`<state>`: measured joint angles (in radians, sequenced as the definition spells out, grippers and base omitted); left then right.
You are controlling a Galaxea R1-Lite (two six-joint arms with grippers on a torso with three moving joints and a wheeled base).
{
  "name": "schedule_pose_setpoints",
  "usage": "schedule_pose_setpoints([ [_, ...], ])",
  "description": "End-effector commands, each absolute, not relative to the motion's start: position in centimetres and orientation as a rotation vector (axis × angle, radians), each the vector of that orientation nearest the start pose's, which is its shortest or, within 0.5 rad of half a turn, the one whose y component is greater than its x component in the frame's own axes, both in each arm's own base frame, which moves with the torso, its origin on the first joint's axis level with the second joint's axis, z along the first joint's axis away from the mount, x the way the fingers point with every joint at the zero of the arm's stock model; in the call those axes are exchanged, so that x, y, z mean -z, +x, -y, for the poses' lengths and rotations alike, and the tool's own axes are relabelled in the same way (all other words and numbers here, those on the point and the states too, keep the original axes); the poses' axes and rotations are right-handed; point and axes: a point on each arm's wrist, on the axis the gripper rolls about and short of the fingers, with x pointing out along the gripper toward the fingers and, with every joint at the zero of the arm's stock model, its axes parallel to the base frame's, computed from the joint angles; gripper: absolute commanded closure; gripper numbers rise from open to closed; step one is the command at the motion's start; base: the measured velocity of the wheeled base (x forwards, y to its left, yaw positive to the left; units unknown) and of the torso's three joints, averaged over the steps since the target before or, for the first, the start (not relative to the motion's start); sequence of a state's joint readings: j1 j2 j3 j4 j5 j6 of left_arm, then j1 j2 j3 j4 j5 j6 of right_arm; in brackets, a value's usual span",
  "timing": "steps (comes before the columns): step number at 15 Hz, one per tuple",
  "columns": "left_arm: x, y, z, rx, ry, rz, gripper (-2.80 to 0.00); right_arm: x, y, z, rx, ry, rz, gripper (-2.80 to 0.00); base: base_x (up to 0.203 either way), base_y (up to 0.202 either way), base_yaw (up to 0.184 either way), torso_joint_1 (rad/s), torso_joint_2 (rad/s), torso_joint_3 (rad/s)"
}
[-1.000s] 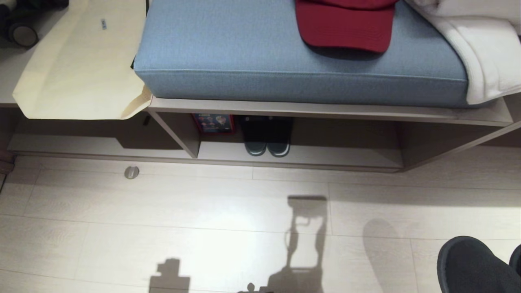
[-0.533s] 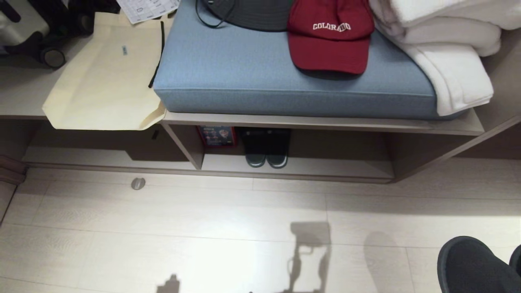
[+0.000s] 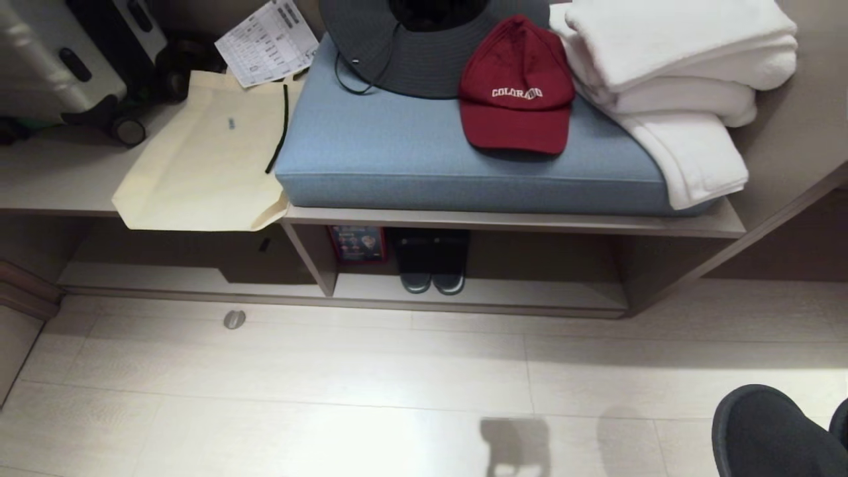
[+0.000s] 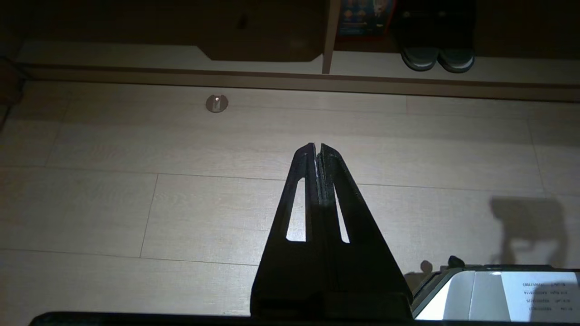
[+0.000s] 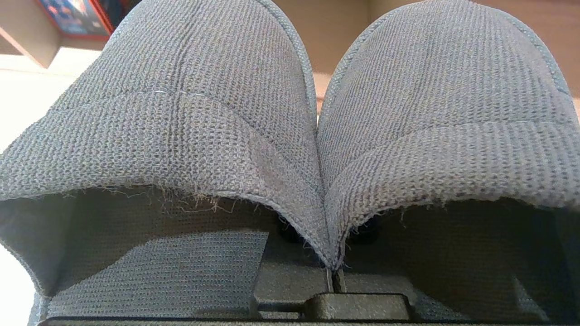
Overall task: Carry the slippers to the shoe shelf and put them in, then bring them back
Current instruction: Place the slippers on the floor
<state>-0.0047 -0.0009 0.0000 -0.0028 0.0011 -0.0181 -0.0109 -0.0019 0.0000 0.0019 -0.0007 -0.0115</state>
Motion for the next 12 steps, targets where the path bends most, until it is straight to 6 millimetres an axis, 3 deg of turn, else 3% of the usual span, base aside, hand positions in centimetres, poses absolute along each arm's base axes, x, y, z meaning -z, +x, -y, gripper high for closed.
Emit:
schedule_pose_setpoints([
  [1, -7.54, -2.27, -0.01, 0.003, -0.018, 0.002, 0.0, -7.53, -2.3, -0.02, 0.012, -0.012, 0.001, 0.0, 0.0, 0.0, 0.0, 0.004, 0.0, 0.204],
  [12, -7.54, -2.27, -0.01, 0.003, -0.02, 0.002, 0.0, -7.53, -2.3, -0.02, 0.012, -0.012, 0.001, 0.0, 0.0, 0.0, 0.0, 0.002, 0.0, 0.203],
])
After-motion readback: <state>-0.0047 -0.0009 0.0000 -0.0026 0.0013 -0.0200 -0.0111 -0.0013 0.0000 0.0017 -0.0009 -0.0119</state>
